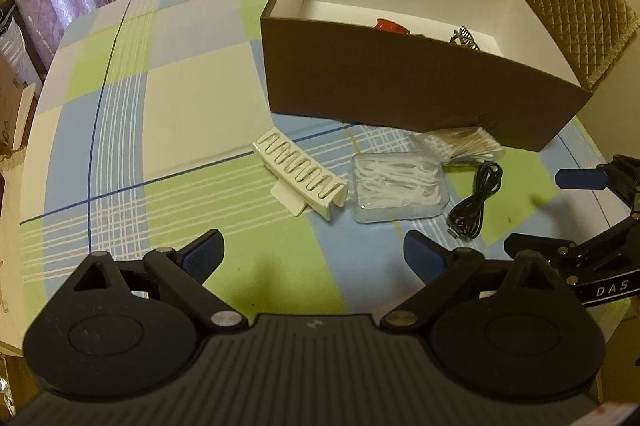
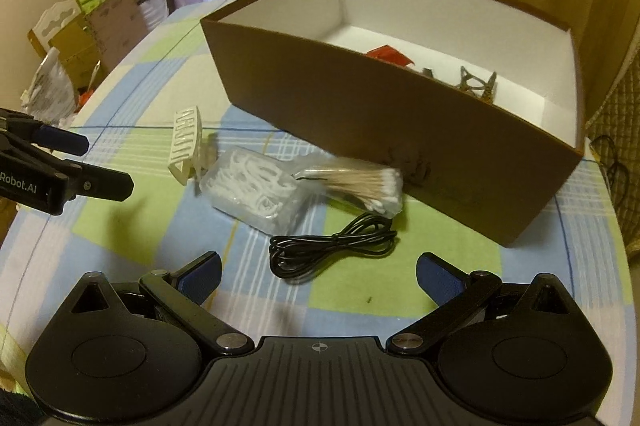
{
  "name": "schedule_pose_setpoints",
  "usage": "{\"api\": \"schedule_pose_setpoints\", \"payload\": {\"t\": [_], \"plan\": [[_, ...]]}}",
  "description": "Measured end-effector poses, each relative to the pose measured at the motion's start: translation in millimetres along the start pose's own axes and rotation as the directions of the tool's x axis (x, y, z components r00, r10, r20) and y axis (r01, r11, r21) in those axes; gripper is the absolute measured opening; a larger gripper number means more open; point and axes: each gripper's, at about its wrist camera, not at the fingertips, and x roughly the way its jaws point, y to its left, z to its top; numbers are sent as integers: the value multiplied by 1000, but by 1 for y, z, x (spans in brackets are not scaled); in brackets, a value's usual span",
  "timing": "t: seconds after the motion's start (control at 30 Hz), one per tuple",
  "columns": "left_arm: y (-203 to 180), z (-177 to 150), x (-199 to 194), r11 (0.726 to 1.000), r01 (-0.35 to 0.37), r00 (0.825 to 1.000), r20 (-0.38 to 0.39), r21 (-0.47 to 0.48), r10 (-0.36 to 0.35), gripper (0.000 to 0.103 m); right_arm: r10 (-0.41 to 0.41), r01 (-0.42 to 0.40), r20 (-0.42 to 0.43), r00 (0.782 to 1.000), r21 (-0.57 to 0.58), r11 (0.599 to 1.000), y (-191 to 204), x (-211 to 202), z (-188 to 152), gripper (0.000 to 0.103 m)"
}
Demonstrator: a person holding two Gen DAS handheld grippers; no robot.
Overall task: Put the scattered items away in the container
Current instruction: 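Withdraw both tools from the box toward the remaining items on the table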
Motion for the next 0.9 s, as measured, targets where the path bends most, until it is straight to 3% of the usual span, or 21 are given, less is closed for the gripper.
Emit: {"api": "schedule_pose_setpoints", "payload": {"t": [0.6, 0.9], "plan": [[15, 1, 22, 1000, -9, 999, -41, -26, 7, 94, 11, -13, -20, 1000, -96, 995, -12, 47, -5, 101], [22, -3, 30, 999, -18, 998, -59, -42, 15, 94, 63, -62, 1, 998, -135, 989, -19, 64, 1, 100]]}}
